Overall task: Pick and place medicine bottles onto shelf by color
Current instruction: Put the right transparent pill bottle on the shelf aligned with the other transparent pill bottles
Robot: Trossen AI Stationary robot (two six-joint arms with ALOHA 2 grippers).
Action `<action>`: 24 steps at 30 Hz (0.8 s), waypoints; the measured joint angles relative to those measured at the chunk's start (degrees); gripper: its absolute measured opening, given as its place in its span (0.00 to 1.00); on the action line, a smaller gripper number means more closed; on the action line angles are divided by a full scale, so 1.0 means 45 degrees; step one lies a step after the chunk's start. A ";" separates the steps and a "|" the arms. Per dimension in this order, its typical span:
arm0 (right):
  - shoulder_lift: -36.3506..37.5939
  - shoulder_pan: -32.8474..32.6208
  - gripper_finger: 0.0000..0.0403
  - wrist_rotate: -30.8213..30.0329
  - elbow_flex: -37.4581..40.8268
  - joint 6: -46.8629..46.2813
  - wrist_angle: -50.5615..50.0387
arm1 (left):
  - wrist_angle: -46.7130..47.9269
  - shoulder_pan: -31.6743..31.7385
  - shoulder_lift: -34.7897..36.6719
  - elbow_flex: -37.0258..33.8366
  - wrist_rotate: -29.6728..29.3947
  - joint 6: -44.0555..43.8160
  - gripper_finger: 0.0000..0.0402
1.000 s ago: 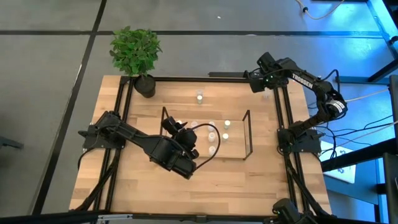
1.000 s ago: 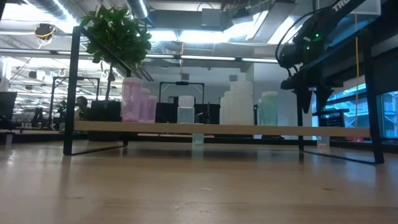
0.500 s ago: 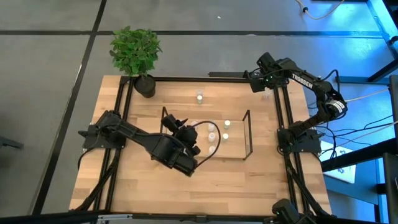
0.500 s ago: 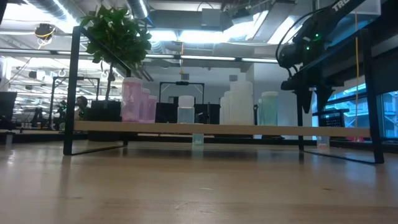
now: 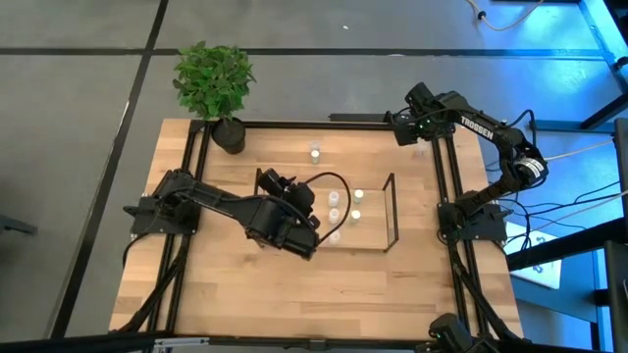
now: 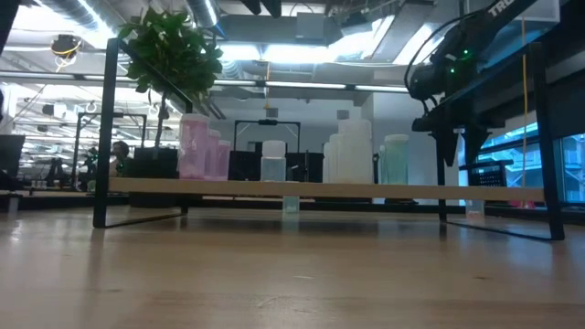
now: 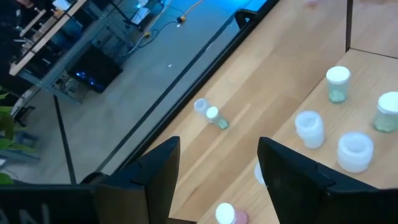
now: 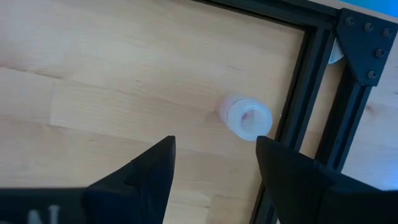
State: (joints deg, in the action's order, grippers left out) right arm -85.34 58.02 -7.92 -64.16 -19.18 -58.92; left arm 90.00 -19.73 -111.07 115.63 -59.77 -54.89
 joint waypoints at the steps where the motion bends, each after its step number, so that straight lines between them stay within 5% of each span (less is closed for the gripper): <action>1: 0.0000 -0.0004 0.56 0.0000 0.0000 0.0000 0.0000 | -0.0004 0.0000 0.0000 0.0000 0.0005 -0.0001 0.52; 24: 0.0000 0.0000 0.56 0.0000 -0.0008 -0.0326 0.0306 | -0.0199 -0.0010 0.0000 0.0000 0.0024 -0.0001 0.52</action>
State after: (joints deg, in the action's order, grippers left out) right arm -85.34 58.02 -7.92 -64.20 -20.64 -57.54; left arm 89.10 -19.77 -111.07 115.63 -59.66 -54.89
